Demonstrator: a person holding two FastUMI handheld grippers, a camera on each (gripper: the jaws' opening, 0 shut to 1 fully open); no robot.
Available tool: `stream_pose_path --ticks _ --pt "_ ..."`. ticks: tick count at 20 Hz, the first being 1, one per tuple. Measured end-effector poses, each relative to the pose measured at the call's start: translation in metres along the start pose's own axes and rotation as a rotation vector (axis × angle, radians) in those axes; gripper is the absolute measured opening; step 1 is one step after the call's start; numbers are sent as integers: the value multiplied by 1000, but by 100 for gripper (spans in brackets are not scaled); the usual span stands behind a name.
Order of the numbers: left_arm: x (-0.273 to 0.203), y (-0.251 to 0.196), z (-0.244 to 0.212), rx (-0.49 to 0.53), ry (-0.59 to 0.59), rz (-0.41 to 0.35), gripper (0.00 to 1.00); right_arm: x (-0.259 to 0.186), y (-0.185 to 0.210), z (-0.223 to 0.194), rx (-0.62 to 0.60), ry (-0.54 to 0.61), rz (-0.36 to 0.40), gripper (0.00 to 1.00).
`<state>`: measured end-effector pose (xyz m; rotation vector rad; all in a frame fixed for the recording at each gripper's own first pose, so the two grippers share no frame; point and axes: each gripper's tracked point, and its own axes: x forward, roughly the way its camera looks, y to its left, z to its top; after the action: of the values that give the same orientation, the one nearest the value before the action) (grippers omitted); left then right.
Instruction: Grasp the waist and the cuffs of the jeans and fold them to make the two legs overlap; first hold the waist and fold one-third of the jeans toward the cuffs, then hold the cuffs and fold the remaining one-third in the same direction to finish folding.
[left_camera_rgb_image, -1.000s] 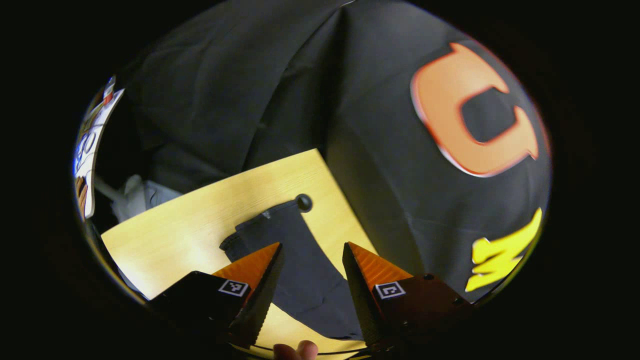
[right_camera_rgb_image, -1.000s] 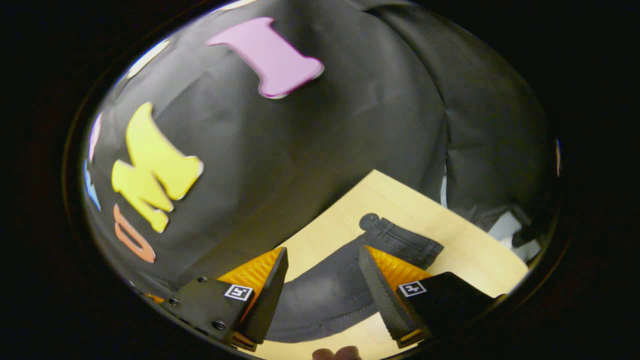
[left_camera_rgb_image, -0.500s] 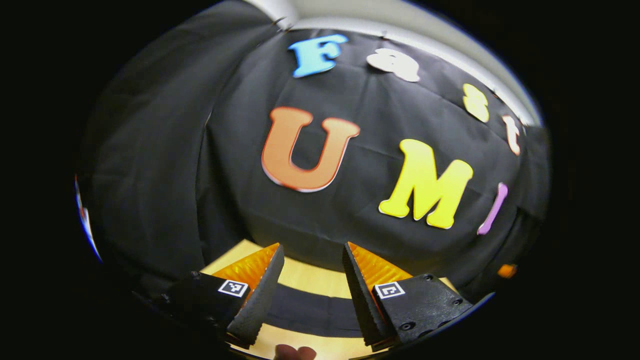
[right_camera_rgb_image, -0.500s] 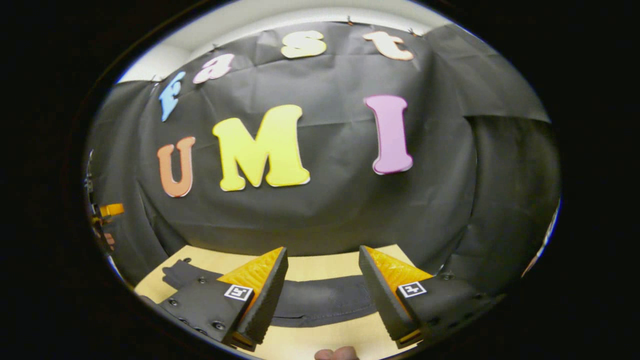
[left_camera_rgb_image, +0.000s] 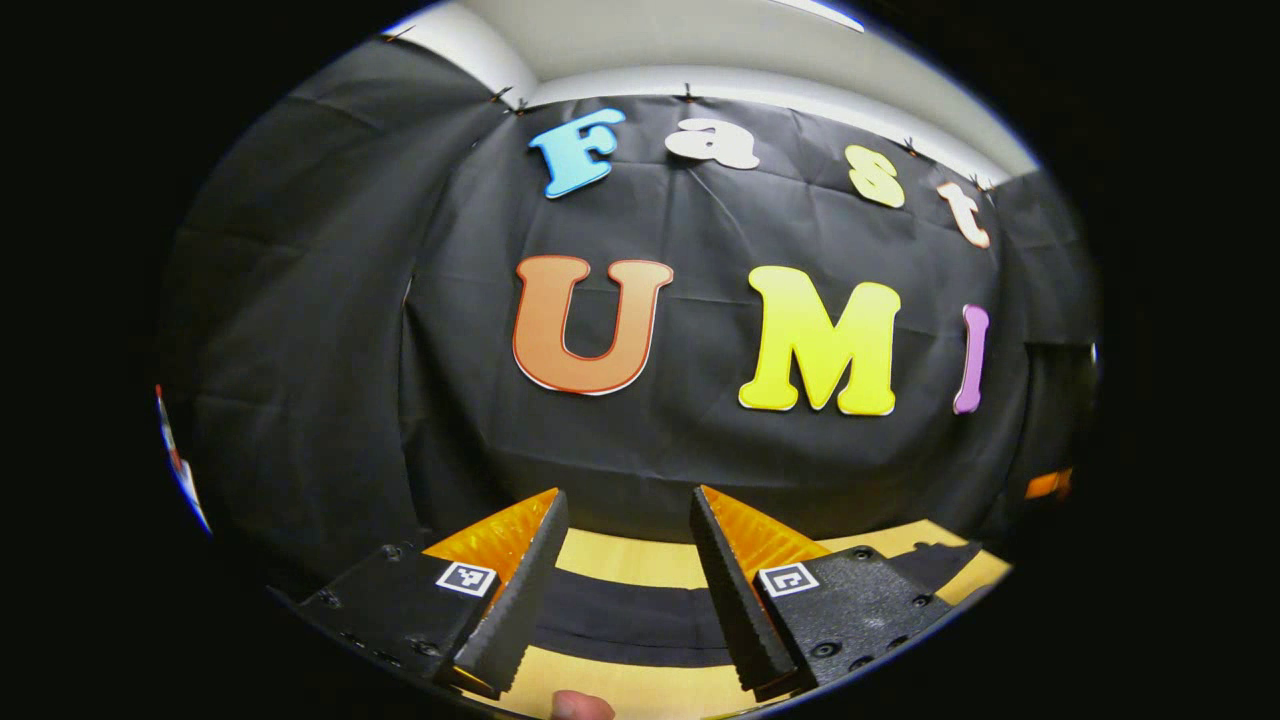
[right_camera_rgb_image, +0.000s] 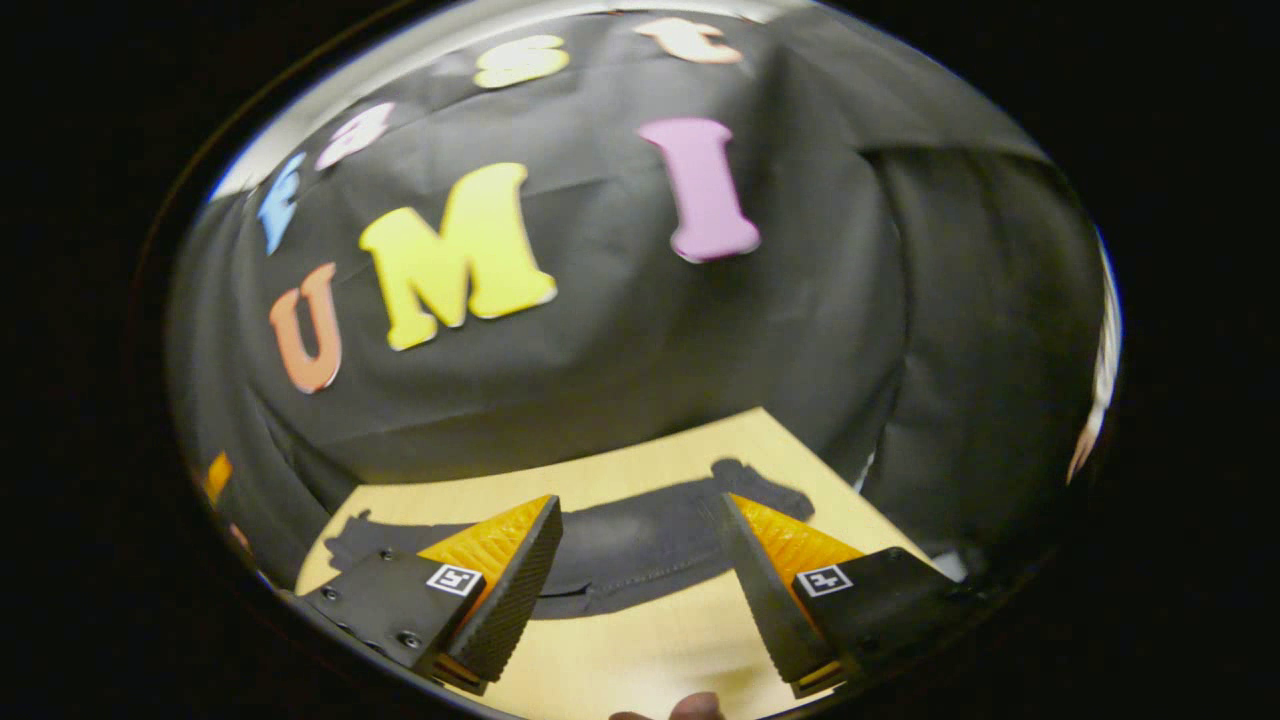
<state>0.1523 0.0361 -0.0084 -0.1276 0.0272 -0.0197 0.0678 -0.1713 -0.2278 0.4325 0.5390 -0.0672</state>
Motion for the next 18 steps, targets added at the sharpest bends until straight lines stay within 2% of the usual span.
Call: stream_pose_path --ticks 2,3,4,5,6,7,8,10,12,13,14,15,16,18 --pt "-8 0 -11 -36 36 33 83 44 -50 -20 181 75 -66 96" --pt "-14 -4 -17 -56 61 40 75 71 -75 -32 268 106 -99 97" --pt "-17 -9 -23 -75 83 42 87 89 -95 -43 361 136 -123 98" --pt "-21 -14 -27 -83 101 47 87 104 -110 -54 457 159 -146 98" --pt "-24 -17 -30 -79 116 53 75 118 -123 -63 536 179 -165 98" --pt "-27 -22 -34 -66 129 58 87 130 -133 -70 599 197 -179 98" --pt "-30 -25 -35 -57 138 61 87 136 -142 -73 647 211 -200 98" --pt "-33 -35 -40 -49 163 60 87 136 -156 -74 712 230 -225 98" --pt "-36 -40 -49 -44 187 63 87 133 -166 -67 742 231 -216 98" --pt "-38 -42 -53 -46 198 67 87 131 -165 -67 729 237 -222 98" --pt "-38 -44 -56 -52 209 70 87 129 -160 -67 725 256 -220 92" --pt "-39 -44 -59 -57 217 73 87 133 -154 -73 714 284 -217 92" --pt "-38 -45 -62 -63 225 76 87 135 -158 -79 674 302 -239 97" --pt "-37 -45 -68 -76 244 82 87 138 -163 -77 642 288 -263 95"
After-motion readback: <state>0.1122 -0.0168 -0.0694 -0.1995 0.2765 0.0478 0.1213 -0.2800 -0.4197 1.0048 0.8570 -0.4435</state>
